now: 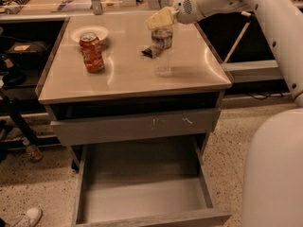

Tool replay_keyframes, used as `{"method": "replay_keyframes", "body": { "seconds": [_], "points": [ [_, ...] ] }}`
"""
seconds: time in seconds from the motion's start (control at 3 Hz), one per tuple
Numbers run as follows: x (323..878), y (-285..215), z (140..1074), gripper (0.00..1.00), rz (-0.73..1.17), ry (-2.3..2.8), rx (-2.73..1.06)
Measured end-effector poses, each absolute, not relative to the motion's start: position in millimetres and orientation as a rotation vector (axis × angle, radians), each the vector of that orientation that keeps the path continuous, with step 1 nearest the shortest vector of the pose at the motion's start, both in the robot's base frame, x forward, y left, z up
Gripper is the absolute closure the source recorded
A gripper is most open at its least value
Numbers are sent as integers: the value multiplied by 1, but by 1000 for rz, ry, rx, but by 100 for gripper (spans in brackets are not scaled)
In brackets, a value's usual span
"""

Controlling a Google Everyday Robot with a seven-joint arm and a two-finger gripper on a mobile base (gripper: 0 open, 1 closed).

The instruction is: Pick water bottle from middle drawer and place on counter

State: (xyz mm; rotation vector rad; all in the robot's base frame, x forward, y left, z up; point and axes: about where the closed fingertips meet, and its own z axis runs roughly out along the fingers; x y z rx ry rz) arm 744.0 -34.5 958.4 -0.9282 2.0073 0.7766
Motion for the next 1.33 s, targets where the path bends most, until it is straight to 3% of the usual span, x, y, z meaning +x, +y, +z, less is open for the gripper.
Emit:
{"method": "replay_keyframes", "body": {
  "seconds": [0.67, 1.0, 1.33],
  "points": [
    [744, -34, 958, 12, 777, 2007, -928],
    [744, -34, 958, 0, 777, 2007, -928],
    [744, -34, 958, 0, 777, 2007, -928]
  ]
}}
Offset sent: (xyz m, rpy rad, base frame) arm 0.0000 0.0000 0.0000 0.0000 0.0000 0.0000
